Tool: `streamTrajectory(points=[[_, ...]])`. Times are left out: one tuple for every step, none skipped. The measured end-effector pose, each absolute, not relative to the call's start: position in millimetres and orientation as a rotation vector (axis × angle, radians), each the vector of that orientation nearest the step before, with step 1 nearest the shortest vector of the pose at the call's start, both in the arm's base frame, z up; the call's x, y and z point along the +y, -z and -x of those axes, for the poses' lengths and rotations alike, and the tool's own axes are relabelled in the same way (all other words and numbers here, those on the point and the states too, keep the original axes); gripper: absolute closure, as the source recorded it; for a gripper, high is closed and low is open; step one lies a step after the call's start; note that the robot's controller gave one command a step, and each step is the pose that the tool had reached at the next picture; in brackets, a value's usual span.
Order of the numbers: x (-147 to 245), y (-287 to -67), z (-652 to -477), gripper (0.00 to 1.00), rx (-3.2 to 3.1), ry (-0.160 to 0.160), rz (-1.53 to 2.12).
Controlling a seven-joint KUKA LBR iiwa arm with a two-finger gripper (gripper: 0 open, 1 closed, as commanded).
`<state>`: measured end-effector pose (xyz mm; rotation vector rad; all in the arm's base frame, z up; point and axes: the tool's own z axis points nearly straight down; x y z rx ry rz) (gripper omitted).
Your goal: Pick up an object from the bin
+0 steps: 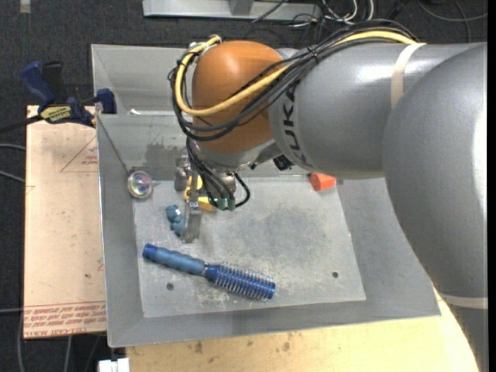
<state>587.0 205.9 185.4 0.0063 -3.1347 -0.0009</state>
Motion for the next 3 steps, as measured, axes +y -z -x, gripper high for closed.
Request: streamTrajectory(points=[[202, -72, -523.8, 0.00, -3.114, -0.002, -0.348], [203, -76, -526.2, 1.00, -3.121, 0.002, -0.346], [209, -206, -524.0, 1.00, -3.127, 0.004, -0.390]])
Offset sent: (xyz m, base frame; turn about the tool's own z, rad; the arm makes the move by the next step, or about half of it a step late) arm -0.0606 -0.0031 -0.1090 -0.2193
